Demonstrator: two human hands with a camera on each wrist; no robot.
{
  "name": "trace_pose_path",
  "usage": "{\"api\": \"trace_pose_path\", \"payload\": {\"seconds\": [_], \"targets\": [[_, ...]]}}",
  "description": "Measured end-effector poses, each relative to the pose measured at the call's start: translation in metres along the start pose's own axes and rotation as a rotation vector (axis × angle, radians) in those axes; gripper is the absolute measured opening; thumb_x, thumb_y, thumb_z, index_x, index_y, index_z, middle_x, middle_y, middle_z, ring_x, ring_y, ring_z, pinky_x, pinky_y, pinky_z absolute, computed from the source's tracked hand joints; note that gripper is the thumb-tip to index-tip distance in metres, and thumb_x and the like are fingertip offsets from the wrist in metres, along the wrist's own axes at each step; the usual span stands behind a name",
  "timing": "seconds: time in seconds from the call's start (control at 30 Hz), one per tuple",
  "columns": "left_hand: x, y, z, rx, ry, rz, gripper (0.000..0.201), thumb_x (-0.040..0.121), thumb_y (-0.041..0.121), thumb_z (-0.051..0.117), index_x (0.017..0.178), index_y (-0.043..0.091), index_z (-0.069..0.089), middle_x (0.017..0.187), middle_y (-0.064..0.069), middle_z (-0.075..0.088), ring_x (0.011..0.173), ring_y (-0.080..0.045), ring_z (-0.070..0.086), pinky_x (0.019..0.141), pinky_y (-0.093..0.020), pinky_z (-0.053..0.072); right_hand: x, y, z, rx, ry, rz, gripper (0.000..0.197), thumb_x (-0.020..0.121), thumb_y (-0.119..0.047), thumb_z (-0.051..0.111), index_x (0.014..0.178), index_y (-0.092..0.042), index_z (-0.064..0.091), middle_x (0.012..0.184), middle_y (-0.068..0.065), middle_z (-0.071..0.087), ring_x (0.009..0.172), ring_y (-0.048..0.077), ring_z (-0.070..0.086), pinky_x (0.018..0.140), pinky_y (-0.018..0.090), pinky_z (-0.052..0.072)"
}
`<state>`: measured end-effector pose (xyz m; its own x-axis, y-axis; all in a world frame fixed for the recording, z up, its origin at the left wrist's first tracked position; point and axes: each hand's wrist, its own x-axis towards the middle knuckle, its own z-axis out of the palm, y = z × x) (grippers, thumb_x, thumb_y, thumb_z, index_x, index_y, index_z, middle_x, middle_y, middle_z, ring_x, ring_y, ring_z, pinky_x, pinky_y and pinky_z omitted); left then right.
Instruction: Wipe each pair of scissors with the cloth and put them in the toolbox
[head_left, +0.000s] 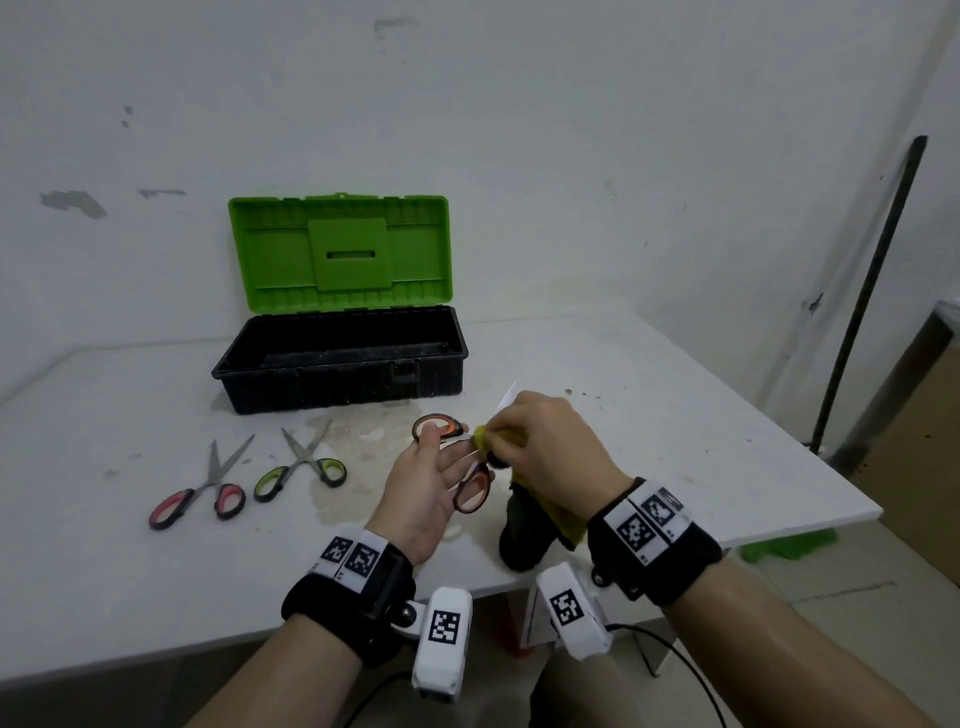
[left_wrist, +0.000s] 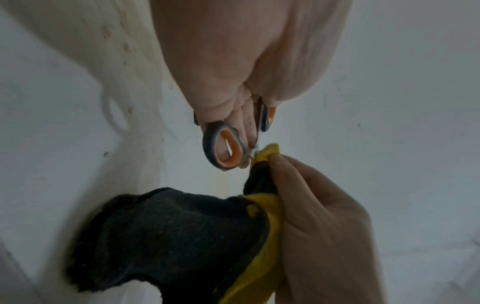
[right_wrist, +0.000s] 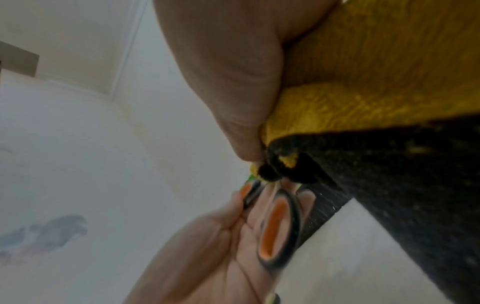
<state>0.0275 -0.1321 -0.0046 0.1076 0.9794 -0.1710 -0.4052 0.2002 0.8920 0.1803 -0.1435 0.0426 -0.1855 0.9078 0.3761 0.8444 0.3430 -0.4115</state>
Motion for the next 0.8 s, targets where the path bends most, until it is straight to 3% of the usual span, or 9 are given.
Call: {"api": "trace_pose_path", "payload": {"seconds": [0.1,0.23,0.33,0.4,0.47,0.6,0.7,0.8], "targets": [[0.000,-0.001,0.002,0.036,-0.018,-0.026,0.046,0.109,0.038,0.028,0.121,0.004,0.057,0.110,-0.017,0.074,0.100,-0.024,0.074,0.079,-0.040,0.057,-0.006,-0.003,0.009,-0.091,-0.129,-0.031,0.021,0.092,-0.038,0.057,0.097,-0.025,0.073,0.092,-0.006,0.058,0.085,0.017,0.060,0.071,0.037,0.053],[-0.003,-0.002,0.003,0.049,0.003,-0.053,0.043,0.108,0.036,0.033,0.123,0.002,0.055,0.112,-0.019,0.071,0.106,-0.028,0.071,0.093,-0.047,0.056,0.000,0.007,0.003,-0.155,0.004,0.031,0.021,0.094,-0.037,0.055,0.093,-0.025,0.073,0.093,-0.005,0.057,0.083,0.020,0.059,0.068,0.037,0.052],[-0.002,-0.001,0.002,0.045,0.002,-0.059,0.045,0.108,0.037,0.031,0.125,0.001,0.054,0.113,-0.022,0.071,0.106,-0.032,0.071,0.099,-0.052,0.052,0.001,0.010,-0.007,-0.101,-0.099,-0.129,0.018,0.093,-0.037,0.058,0.093,-0.029,0.074,0.090,-0.007,0.056,0.080,0.016,0.058,0.068,0.037,0.051],[-0.002,0.001,0.001,0.058,-0.002,-0.055,0.045,0.109,0.037,0.029,0.125,0.003,0.054,0.113,-0.021,0.072,0.101,-0.031,0.072,0.089,-0.048,0.057,-0.003,0.005,-0.008,-0.173,-0.240,-0.259,0.015,0.093,-0.036,0.058,0.094,-0.032,0.072,0.089,-0.007,0.052,0.077,0.015,0.057,0.065,0.037,0.050],[-0.001,0.001,0.000,0.083,-0.010,-0.060,0.044,0.109,0.037,0.029,0.124,0.004,0.055,0.112,-0.019,0.073,0.097,-0.028,0.073,0.077,-0.041,0.057,-0.006,0.003,-0.005,-0.251,-0.282,-0.290,0.015,0.094,-0.035,0.055,0.095,-0.033,0.070,0.090,-0.007,0.050,0.076,0.016,0.056,0.063,0.037,0.049],[-0.002,-0.001,0.000,0.077,0.005,-0.069,0.042,0.109,0.036,0.032,0.123,0.004,0.055,0.110,-0.016,0.072,0.098,-0.024,0.073,0.075,-0.037,0.058,-0.004,0.014,0.003,-0.234,-0.155,-0.147,0.017,0.095,-0.036,0.054,0.092,-0.032,0.071,0.091,-0.008,0.051,0.079,0.018,0.059,0.063,0.036,0.050],[-0.002,-0.002,-0.001,0.040,0.015,-0.064,0.045,0.109,0.035,0.031,0.122,-0.002,0.054,0.111,-0.020,0.072,0.100,-0.027,0.074,0.088,-0.045,0.057,-0.003,0.024,0.004,-0.176,0.017,0.007,0.019,0.094,-0.029,0.054,0.082,-0.027,0.069,0.089,-0.009,0.052,0.077,0.019,0.059,0.062,0.037,0.050],[-0.001,-0.003,0.001,0.038,0.024,-0.060,0.046,0.109,0.037,0.031,0.123,0.000,0.055,0.118,-0.022,0.069,0.108,-0.030,0.070,0.095,-0.048,0.055,-0.009,0.021,0.007,-0.081,0.033,-0.016,0.019,0.094,-0.033,0.055,0.085,-0.028,0.071,0.088,-0.010,0.053,0.075,0.014,0.057,0.063,0.035,0.051]]}}
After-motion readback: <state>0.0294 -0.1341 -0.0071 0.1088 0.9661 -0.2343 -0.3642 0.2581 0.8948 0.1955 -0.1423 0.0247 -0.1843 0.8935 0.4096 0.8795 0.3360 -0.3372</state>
